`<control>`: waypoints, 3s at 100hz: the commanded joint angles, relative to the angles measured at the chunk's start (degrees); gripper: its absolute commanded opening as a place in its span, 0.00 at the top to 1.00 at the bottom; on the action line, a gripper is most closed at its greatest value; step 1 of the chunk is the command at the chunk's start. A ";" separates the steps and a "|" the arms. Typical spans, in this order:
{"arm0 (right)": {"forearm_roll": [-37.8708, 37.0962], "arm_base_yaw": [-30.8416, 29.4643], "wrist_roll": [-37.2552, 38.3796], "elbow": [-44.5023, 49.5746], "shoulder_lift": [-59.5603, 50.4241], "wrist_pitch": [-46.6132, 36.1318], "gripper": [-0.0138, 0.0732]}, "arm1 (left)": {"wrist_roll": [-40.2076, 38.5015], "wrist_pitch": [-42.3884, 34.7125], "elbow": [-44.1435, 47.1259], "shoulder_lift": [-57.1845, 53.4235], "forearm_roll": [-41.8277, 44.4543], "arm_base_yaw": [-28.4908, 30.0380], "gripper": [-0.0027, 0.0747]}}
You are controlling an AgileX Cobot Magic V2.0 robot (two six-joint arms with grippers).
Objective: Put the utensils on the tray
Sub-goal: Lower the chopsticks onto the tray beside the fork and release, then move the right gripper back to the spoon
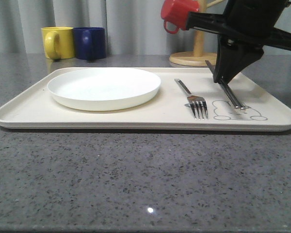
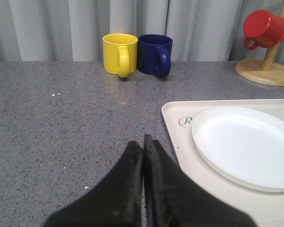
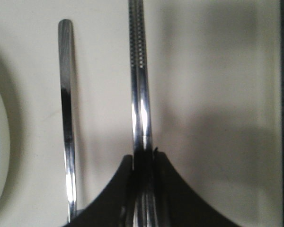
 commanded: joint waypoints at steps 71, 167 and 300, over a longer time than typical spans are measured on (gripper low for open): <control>0.99 -0.02 0.05 -1.45 0.26 -4.73 0.82 | -0.52 -4.18 -1.74 0.17 -0.68 0.15 0.99; -1.50 -3.88 -6.82 -1.45 -8.49 -0.38 0.52 | -0.52 -4.18 -1.74 0.17 -0.68 0.15 0.99; -1.27 -32.62 -28.87 -1.33 -1.99 7.52 0.52 | -0.52 -4.18 -1.74 0.17 -0.68 0.15 0.99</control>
